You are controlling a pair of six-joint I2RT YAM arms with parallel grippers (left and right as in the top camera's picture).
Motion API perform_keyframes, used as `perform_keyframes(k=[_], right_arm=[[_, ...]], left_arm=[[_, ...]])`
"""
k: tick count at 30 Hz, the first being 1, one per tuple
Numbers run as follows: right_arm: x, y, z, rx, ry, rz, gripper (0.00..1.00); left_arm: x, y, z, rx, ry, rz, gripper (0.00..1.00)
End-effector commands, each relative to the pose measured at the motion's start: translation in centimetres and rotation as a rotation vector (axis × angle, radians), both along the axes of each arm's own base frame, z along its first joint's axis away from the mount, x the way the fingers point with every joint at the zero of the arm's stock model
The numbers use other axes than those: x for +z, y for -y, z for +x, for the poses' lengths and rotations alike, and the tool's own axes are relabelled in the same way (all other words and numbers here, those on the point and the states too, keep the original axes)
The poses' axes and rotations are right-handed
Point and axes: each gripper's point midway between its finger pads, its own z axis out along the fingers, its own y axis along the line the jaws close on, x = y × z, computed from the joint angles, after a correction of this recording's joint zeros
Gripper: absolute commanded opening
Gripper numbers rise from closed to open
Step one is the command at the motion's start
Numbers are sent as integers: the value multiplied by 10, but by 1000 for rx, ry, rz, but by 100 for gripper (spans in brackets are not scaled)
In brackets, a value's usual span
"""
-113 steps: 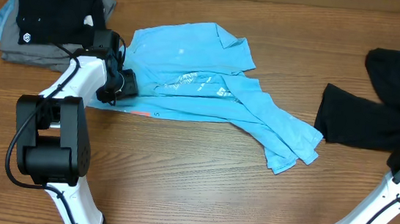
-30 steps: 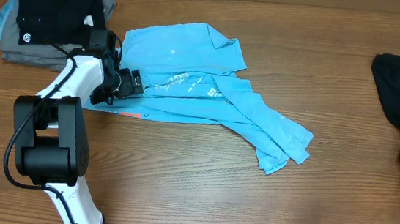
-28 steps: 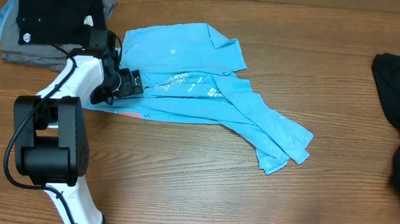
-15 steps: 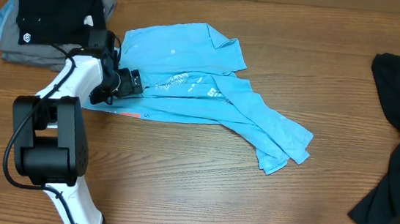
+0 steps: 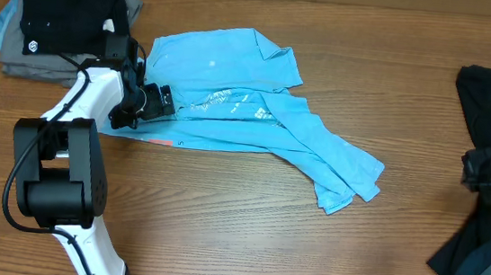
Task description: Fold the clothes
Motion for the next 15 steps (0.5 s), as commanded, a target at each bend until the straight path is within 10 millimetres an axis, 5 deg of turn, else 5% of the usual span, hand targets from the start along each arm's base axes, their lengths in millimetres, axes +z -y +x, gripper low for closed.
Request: perform_keyframes(k=[1,15], right_arm=[[-17,-1,-12,-26,-34,-7,4],[-58,27,-68,-206,-207,-46,4]], left_arm=[[-28,19,-29,3,-123,-99,100],[-28,19,-31,3,-131,-100,100]])
